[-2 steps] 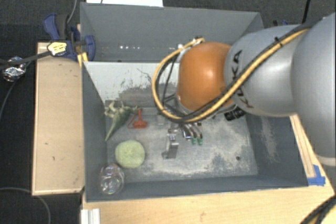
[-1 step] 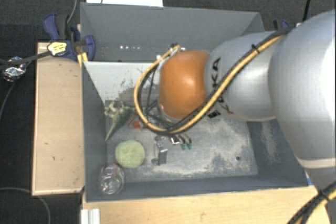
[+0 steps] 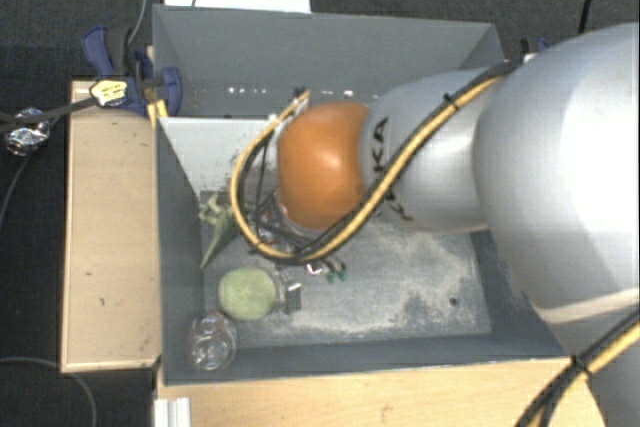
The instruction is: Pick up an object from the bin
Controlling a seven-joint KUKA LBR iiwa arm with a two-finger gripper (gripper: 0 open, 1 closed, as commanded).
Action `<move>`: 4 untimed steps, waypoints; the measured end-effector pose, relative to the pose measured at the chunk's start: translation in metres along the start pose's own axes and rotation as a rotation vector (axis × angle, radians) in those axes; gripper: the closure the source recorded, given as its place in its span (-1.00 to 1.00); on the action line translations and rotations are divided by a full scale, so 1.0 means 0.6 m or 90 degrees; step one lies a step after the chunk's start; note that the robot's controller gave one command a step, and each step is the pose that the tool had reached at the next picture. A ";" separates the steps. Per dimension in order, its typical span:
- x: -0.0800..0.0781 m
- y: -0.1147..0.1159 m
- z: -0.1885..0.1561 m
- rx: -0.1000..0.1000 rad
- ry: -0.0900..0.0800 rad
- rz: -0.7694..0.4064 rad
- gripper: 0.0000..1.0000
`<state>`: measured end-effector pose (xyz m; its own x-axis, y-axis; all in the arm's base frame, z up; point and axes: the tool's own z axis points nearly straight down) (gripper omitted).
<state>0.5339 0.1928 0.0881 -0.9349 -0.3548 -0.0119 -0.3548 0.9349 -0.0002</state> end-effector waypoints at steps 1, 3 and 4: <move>0.004 0.022 0.025 -0.001 0.006 -0.025 -1.00; 0.012 0.036 0.029 0.000 0.001 -0.219 1.00; 0.006 0.029 -0.014 -0.001 0.002 -0.228 1.00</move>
Offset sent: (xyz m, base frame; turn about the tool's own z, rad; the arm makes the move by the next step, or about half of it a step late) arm -0.0149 0.0176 -0.0181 -0.3488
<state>0.5246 0.2075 0.0965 -0.7511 -0.6601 -0.0086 -0.6601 0.7512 -0.0017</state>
